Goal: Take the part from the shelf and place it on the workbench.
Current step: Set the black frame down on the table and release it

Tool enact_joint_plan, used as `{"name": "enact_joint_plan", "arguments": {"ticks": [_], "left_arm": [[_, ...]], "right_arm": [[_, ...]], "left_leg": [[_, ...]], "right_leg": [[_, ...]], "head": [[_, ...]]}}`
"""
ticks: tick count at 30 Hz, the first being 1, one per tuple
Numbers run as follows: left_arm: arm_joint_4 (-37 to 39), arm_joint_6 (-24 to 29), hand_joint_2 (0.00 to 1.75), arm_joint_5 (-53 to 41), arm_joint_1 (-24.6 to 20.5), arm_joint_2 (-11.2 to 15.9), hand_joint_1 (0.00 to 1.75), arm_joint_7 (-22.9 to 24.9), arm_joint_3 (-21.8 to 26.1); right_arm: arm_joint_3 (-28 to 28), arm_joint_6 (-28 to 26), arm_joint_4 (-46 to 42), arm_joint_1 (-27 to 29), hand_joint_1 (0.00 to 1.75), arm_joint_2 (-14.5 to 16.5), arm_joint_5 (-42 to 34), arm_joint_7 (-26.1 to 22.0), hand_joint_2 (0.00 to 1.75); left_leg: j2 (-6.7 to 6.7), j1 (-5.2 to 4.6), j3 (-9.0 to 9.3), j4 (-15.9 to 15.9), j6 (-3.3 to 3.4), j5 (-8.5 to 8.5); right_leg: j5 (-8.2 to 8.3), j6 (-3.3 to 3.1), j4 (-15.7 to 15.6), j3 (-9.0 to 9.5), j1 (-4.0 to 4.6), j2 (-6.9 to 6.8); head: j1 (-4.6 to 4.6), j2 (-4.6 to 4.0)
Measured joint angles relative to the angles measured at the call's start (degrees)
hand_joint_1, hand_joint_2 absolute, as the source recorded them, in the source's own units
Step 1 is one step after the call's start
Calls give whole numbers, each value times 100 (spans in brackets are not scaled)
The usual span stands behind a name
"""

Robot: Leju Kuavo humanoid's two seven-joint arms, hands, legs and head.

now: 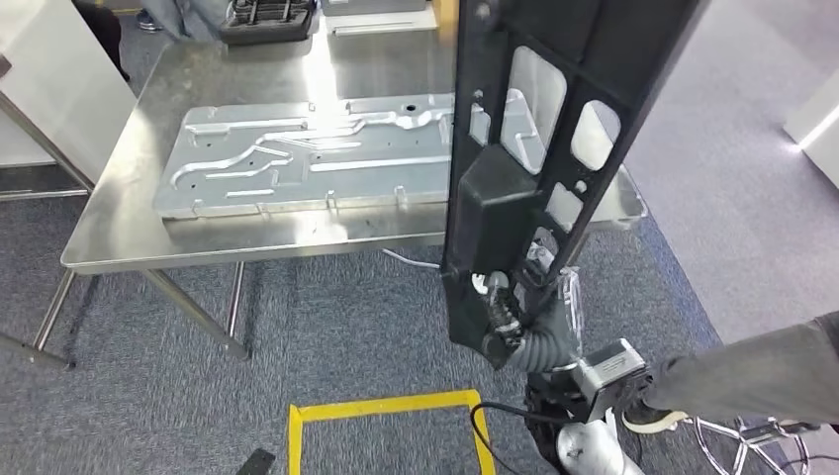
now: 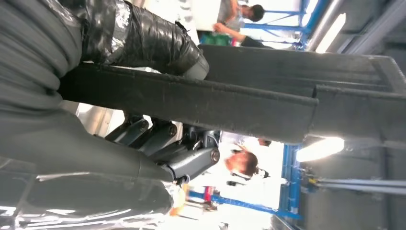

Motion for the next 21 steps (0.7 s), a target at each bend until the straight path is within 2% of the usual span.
{"name": "enact_joint_plan", "arguments": {"ticks": [2,3,4,6,7,8,9,10,12,13,14,17,18,19,21], "left_arm": [[0,17,175,18,14,-1,0,0,1],[0,20,175,32,13,-1,0,5,2],[0,22,175,47,7,-1,0,10,3],[0,22,175,86,-6,0,0,22,8],[0,21,175,100,-7,0,0,27,13],[0,17,175,111,-4,0,0,34,20],[0,9,175,119,-1,0,0,43,26],[0,0,175,121,1,0,0,50,31],[0,-12,175,123,-3,-8,0,64,35],[0,-12,175,123,-11,-15,0,68,38],[0,-11,175,123,-16,-22,0,75,40],[0,6,175,123,-20,-26,0,91,45],[0,12,175,123,-23,-26,0,92,45],[0,14,175,125,-32,-25,0,92,46],[0,15,175,129,-49,-27,0,93,46]], "right_arm": [[-148,6,-13,32,175,-90,-135,-55,175],[-232,19,-22,40,175,-142,-149,-55,175],[-313,38,-33,44,175,-191,-137,-31,175],[-449,68,-51,70,175,-280,-80,55,175],[-497,73,-57,96,175,-314,-43,105,175],[-534,73,-57,125,175,-345,-10,153,175],[-566,73,-57,151,175,-379,28,201,175],[-598,73,-57,167,175,-412,63,241,175],[-661,70,-62,181,175,-474,118,310,175],[-688,69,-67,187,175,-495,133,331,175],[-712,68,-78,200,175,-513,141,350,175],[-745,58,-118,249,175,-544,198,400,175],[-749,47,-131,257,175,-551,240,421,175],[-752,32,-144,259,175,-557,288,445,175],[-755,-1,-162,267,175,-569,371,497,175]], "left_leg": [[-8,18,103,-44,86,34],[-8,21,165,-61,125,15],[-10,18,220,-76,163,-6],[-10,-11,297,-80,221,-78],[-13,-25,336,-80,238,-118],[-18,-37,384,-79,247,-161],[-24,-49,449,-78,253,-212],[-30,-58,522,-77,254,-265],[-38,-80,667,-62,238,-386],[-45,-90,707,-55,216,-439],[-50,-96,730,-58,186,-488],[-51,-108,800,-36,93,-557],[-42,-106,780,69,64,-574],[-34,-97,674,271,32,-627],[-19,-59,235,972,-39,-842]], "right_leg": [[-41,60,145,10,9,-20],[-84,73,343,-67,15,-32],[-166,82,648,-220,20,-43],[-423,88,1340,-681,40,-47],[-552,88,1579,-893,46,-47],[-617,83,1685,-1039,49,-47],[-554,68,1601,-1099,54,-47],[-356,42,1346,-1071,64,-47],[244,-45,609,-929,110,-45],[432,-87,349,-867,134,-43],[543,-125,196,-829,154,-39],[536,-215,93,-715,128,-30],[524,-245,60,-660,106,-29],[513,-268,37,-604,90,-30],[459,-292,12,-527,80,-32]], "head": [[6,0],[23,0],[34,0],[54,0],[53,0],[54,0],[54,0],[55,0],[49,0],[41,0],[31,0],[20,0],[12,0],[5,0],[-13,0]]}}
